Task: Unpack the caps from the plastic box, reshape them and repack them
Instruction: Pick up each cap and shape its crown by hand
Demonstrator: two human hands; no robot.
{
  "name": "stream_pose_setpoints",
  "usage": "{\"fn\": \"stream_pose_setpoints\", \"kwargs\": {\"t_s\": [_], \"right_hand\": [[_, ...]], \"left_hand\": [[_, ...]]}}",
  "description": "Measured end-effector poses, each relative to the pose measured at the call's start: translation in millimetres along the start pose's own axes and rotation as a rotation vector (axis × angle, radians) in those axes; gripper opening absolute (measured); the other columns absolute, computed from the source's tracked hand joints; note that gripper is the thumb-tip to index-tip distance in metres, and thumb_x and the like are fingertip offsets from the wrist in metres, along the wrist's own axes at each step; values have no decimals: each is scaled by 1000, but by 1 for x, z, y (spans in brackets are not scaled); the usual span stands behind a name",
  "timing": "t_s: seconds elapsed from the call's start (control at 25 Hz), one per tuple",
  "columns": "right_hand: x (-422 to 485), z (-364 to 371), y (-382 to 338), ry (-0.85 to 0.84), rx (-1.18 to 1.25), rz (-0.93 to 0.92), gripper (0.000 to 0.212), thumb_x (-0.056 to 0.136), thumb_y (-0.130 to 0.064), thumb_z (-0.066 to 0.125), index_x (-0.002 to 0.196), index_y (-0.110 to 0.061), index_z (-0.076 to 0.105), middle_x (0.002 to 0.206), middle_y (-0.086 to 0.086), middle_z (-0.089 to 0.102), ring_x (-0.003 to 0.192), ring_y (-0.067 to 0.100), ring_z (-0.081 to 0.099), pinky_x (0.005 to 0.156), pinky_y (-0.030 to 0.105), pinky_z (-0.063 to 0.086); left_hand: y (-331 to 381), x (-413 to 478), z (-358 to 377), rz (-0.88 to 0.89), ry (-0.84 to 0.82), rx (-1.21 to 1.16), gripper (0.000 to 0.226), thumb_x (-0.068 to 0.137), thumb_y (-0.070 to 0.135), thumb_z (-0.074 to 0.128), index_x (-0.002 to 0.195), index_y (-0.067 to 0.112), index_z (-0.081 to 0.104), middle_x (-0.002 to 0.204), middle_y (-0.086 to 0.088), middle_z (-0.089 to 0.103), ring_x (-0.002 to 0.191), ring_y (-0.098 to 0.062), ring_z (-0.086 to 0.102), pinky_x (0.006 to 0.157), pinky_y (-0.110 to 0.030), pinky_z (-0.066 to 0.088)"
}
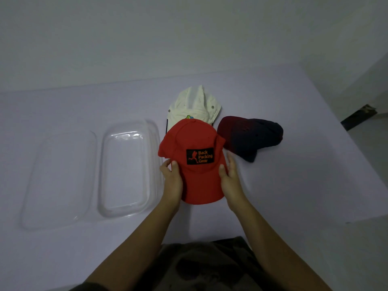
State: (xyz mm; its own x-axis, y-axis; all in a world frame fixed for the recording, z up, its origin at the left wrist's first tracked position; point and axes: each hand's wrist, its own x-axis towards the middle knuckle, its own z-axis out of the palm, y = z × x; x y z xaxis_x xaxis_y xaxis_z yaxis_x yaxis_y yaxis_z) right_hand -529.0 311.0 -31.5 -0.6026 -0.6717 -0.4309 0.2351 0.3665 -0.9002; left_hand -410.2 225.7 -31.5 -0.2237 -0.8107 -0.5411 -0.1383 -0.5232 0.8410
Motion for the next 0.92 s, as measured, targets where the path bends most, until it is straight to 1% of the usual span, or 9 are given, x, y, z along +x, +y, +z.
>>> {"fn": "stream_pose_setpoints", "kwargs": {"t_s": [0.08,0.2,0.28,0.4,0.48,0.6,0.72,0.8,0.92], "right_hand": [[-5,-3,9,-60,-54,-17,56,100,-20,43,148,-33,17,147,-4,24,129,11,34,105,30,34],[-15,-10,19,-217,-218,-15,91,87,-17,65,150,-32,1,149,-6,7,132,10,22,103,28,31],[-19,-14,25,-285,-367,-43,112,78,-22,76,149,-30,-10,155,-7,-8,138,6,9,106,29,26],[-21,-19,19,-375,-578,-122,135,66,-32,84,144,-33,-26,152,-12,-32,133,-5,-16,111,30,16],[-21,-18,13,-413,-698,-193,141,60,-38,86,138,-36,-32,144,-18,-40,132,-4,-20,111,31,14],[-21,-10,10,-419,-754,-269,140,60,-41,86,134,-39,-33,140,-23,-38,134,-1,-13,113,34,16],[-23,-5,16,-401,-732,-283,137,61,-43,85,137,-38,-29,146,-23,-30,135,-1,-5,115,37,19],[-21,-6,23,-394,-704,-258,136,59,-47,84,143,-36,-23,155,-16,-18,141,3,1,118,41,22],[-18,-6,32,-369,-631,-265,133,53,-59,82,148,-37,-8,158,-9,12,142,12,24,111,47,36]], "left_hand": [[-7,1,-3,76,-52,107,49,95,47,39,138,24,32,128,-2,47,113,-16,49,97,-37,42],[-17,-2,-7,97,-163,257,73,76,63,51,142,41,26,140,-1,35,127,-20,38,107,-47,35],[-26,-2,-12,135,-252,294,77,73,66,59,140,46,26,141,2,41,129,-19,43,106,-47,40],[-22,-8,-16,203,-375,238,69,81,45,65,139,39,29,134,9,51,119,-8,54,97,-31,49],[-20,-9,-17,199,-408,193,68,82,38,67,139,35,30,130,10,55,114,-5,58,94,-28,51],[-14,-11,-12,201,-312,153,70,74,47,73,133,32,39,123,9,60,109,-6,61,91,-30,53],[-14,-7,-10,162,-248,167,77,63,58,74,129,30,48,118,6,65,105,-11,64,89,-35,54],[-12,-7,-10,141,-214,217,74,63,58,75,126,28,50,114,7,65,102,-12,64,85,-32,54],[-9,-8,-8,156,-200,289,62,72,49,74,123,25,48,107,10,63,95,-6,61,74,-20,49]]}}
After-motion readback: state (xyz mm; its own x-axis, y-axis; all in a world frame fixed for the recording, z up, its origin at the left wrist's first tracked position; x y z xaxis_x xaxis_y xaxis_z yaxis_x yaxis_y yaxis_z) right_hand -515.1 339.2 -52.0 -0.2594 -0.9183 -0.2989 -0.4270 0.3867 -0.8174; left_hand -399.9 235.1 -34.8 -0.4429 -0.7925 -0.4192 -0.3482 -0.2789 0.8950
